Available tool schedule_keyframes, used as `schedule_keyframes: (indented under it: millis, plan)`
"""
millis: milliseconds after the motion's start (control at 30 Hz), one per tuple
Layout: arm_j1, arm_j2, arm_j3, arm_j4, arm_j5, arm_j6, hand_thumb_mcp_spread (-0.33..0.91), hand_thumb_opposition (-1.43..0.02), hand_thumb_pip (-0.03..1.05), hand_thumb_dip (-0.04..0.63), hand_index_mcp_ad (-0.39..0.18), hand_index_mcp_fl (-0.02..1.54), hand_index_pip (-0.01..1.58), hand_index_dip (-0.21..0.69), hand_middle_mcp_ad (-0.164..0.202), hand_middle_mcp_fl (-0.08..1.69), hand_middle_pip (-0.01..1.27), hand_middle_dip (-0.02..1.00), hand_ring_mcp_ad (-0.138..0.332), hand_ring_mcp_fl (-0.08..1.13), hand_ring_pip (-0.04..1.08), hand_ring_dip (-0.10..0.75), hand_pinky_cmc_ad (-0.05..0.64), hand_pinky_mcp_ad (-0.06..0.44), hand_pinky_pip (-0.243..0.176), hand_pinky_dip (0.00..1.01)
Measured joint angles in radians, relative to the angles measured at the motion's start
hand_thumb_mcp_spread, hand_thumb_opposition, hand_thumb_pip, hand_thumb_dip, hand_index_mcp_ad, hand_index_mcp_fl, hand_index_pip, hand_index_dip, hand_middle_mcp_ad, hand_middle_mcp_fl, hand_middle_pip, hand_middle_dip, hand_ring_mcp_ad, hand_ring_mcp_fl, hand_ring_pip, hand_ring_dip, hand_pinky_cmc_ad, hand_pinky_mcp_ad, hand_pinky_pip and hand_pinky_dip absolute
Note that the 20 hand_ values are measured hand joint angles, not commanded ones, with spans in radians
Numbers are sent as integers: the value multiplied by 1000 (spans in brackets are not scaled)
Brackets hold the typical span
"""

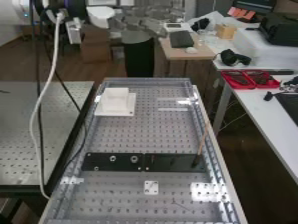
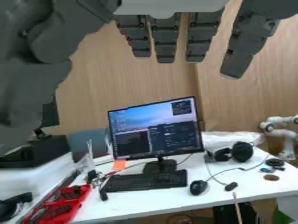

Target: Grab the paper clip and place it in the clear container

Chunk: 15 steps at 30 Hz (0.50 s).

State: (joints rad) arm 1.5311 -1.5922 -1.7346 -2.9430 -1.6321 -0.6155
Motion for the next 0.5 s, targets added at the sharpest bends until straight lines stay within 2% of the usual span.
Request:
schedule_keyframes:
  millis: [167, 300, 500]
  plan:
    - [-6, -22, -45, 48, 3, 15, 281, -691, 417, 51, 54, -7, 72, 147, 117, -9, 138, 113, 164, 0, 94, 56, 360, 309, -75, 382]
    - [-7, -37, -94, 104, 17, 21, 291, -710, 468, 93, 54, -9, 72, 91, 122, 66, 141, 134, 164, 0, 96, 75, 360, 312, -75, 382]
    - [-28, -72, -123, 138, 24, 27, 309, -726, 545, 129, 49, -10, 79, 35, 124, 173, 141, 190, 164, 16, 99, 87, 360, 312, -75, 384]
